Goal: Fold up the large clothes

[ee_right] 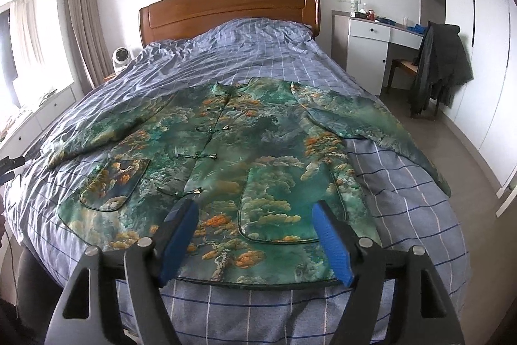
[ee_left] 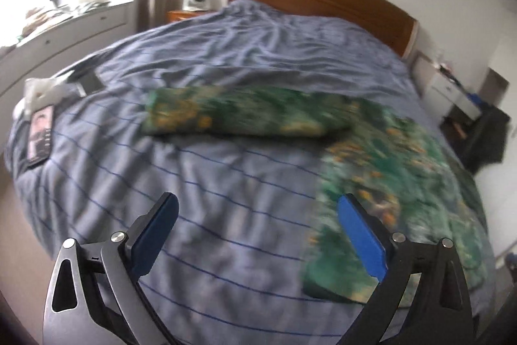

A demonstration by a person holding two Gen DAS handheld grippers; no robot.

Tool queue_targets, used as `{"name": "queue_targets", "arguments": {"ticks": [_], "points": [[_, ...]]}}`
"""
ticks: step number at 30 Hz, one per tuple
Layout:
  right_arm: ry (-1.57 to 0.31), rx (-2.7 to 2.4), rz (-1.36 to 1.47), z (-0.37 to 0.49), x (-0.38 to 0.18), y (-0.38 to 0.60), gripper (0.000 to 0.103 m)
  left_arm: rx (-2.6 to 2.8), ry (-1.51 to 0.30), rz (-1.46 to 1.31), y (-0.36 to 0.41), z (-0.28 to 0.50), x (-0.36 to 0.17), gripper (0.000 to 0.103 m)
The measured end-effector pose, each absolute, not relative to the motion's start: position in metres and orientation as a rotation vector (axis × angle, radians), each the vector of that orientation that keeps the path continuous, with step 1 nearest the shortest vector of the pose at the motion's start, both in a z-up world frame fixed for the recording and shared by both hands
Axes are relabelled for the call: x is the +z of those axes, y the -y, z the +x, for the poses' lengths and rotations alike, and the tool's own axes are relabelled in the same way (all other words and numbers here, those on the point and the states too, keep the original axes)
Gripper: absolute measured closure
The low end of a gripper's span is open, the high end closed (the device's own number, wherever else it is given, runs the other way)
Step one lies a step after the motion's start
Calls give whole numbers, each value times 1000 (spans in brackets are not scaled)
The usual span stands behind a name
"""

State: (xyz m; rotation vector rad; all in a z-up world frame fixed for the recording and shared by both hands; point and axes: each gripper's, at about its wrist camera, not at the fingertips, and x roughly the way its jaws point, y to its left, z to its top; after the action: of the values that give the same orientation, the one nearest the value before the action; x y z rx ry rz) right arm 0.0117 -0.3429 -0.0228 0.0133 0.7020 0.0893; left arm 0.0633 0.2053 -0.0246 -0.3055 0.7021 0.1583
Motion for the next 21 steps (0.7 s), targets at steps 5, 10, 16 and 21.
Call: {"name": "queue_targets", "arguments": {"ticks": [5, 10, 16, 21], "points": [[-718, 62, 31, 9, -28, 348, 26, 90, -699, -237, -162, 61, -20, 2], [-735, 46, 27, 7, -35, 348, 25, 54, -711, -221, -138, 58, -23, 2], [-733, 56, 15, 6, -37, 342, 25, 58, -698, -215, -127, 52, -30, 2], [-710, 45, -12, 4, -36, 340, 24, 116, -672, -167, -116, 48, -34, 2]]}}
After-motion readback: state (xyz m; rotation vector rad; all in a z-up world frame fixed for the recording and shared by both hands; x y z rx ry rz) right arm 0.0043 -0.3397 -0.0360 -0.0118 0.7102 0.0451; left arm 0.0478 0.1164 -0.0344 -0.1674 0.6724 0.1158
